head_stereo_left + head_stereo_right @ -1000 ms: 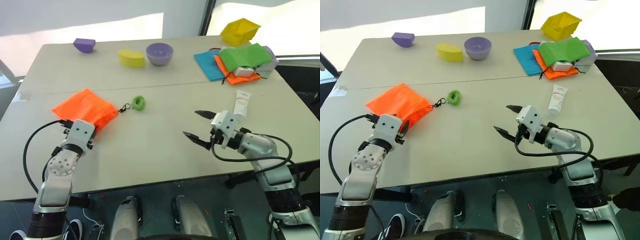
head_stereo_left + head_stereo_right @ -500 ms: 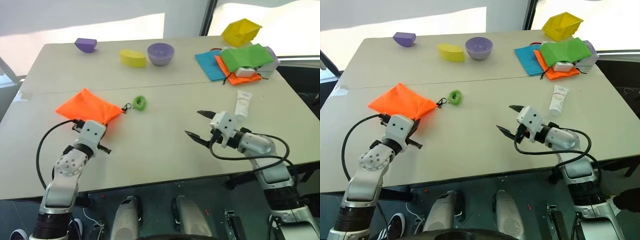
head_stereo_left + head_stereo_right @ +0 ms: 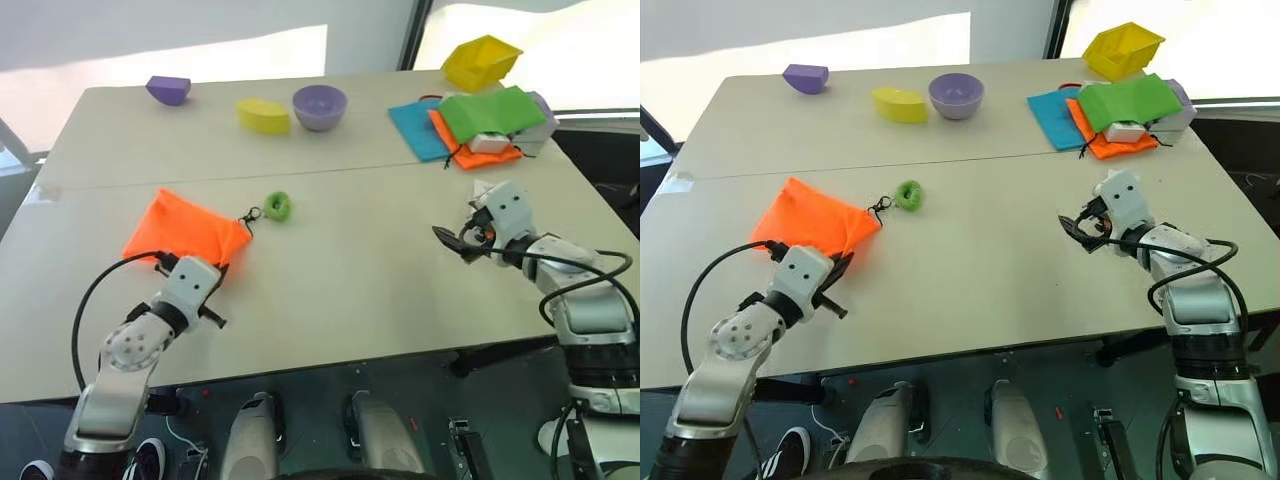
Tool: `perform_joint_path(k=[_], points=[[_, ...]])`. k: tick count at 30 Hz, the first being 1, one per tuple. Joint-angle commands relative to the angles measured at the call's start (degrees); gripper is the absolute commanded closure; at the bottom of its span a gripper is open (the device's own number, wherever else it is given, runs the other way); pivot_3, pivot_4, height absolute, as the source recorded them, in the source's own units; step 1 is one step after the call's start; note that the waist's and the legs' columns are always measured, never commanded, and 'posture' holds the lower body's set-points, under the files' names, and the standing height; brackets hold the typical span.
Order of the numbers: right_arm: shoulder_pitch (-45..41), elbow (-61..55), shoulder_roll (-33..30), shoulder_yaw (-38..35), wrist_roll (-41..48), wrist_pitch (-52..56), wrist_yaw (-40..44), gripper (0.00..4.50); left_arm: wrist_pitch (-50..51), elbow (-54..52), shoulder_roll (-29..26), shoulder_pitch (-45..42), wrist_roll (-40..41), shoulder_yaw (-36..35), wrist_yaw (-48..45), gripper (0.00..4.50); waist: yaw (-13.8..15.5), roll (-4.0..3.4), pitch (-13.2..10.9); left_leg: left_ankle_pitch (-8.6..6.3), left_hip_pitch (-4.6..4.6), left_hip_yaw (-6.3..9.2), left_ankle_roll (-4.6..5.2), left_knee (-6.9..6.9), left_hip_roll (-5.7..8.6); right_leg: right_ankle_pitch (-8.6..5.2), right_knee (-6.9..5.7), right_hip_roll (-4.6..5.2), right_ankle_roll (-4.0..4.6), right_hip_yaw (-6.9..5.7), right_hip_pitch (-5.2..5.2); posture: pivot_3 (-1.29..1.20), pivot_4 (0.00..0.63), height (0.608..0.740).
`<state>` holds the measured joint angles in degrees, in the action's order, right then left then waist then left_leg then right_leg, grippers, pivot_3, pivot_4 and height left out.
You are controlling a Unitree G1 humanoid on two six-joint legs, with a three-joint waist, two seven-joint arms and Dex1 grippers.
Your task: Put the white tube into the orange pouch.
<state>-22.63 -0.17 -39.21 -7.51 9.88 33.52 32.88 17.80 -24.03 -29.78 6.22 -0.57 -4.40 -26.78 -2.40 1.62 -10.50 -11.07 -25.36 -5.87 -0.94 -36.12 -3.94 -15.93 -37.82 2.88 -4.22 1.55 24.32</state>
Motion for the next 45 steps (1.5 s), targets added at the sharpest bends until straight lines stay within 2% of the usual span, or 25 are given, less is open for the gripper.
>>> perform_joint_path(k=[1,8,12,14,18,35,38,41,42,45], points=[[-2.02,-3.55,-0.65,-2.59,0.73,6.23,-2.77,0.0,-2.44,-2.15,-1.15,1.39,1.09,-3.49,-0.52,4.44,-0.08,0.0,0.0,0.0,0.0,0.0,-0.01,0.0,0.0,0.0,0.0,0.01,0.0,0.0,0.0,0.0,0.15,0.74],[-9.45,0.82,1.76,-5.23,-0.34,20.09,-12.96,0.0,-3.72,-1.29,-1.13,0.92,1.53,-4.44,-0.03,4.44,-0.13,0.0,0.0,-0.09,-0.05,-0.04,-0.15,0.0,0.05,0.02,0.01,0.13,0.05,0.0,0.07,0.0,0.15,0.74],[-15.55,5.09,6.27,-10.21,1.61,29.53,-18.45,0.0,-3.54,-1.65,0.02,0.35,2.32,-2.56,-0.39,4.44,-0.14,-0.01,0.0,-0.09,-0.06,-0.09,-0.15,0.05,0.06,0.03,0.01,0.22,0.06,-0.03,0.12,0.0,0.15,0.74],[-16.21,8.32,5.13,-8.38,-0.98,28.41,-20.08,0.0,-4.13,-1.72,0.37,0.09,2.03,-2.34,-0.33,4.44,-0.01,-0.01,0.0,-0.07,-0.09,-0.09,-0.11,0.08,0.05,0.03,0.05,0.21,0.06,-0.06,0.13,0.0,0.15,0.74],[-18.32,11.84,7.1,-9.77,0.54,30.24,-21.12,0.0,-4.11,-1.72,0.41,0.2,1.67,-2.29,-0.08,4.44,-0.04,-0.01,0.0,0.0,-0.17,-0.12,0.02,0.15,0.06,0.03,0.22,0.21,0.06,-0.11,0.13,0.0,0.15,0.74],[-18.85,18.97,10.22,-11.17,0.98,25.95,-24.84,0.0,-4.21,-2.75,0.25,0.08,1.73,-1.95,-0.31,4.44,-0.14,-0.02,0.01,0.0,-0.16,-0.13,0.08,0.09,0.04,0.08,0.29,-0.19,-0.05,-0.06,0.1,0.0,0.15,0.74],[-18.44,18.77,10.41,-11.42,1.32,25.55,-24.8,0.84,-4.37,-2.59,0.14,-0.05,1.68,-1.81,-0.5,4.5,-0.14,-0.02,0.01,0.0,-0.15,-0.13,0.08,0.1,0.04,0.08,0.28,-0.19,-0.05,-0.06,0.1,0.0,0.15,0.74],[-17.9,18.2,10.32,-11.02,1.56,25.71,-24.3,2.46,-4.52,-2.37,0.15,-0.14,1.69,-1.8,-0.6,4.5,-0.13,0.0,0.02,0.0,-0.16,-0.13,0.08,0.09,0.04,0.08,0.29,-0.19,-0.05,-0.06,0.1,0.0,0.15,0.74],[-17.53,17.62,10.11,-10.4,1.68,25.58,-23.53,2.72,-4.47,-2.36,0.2,-0.14,1.8,-1.85,-0.62,4.5,-0.13,-0.01,0.02,0.0,-0.15,-0.13,0.08,0.08,0.03,0.08,0.29,-0.19,-0.05,-0.07,0.08,0.0,0.15,0.74],[-16.79,15.99,9.91,-9.48,2.2,26.22,-21.77,2.72,-4.42,-2.4,0.15,-0.05,1.94,-2.04,-0.73,4.5,-0.13,-0.01,0.02,0.0,-0.16,-0.13,0.08,0.08,0.01,0.08,0.29,-0.16,-0.05,-0.06,0.08,0.0,0.15,0.74]])
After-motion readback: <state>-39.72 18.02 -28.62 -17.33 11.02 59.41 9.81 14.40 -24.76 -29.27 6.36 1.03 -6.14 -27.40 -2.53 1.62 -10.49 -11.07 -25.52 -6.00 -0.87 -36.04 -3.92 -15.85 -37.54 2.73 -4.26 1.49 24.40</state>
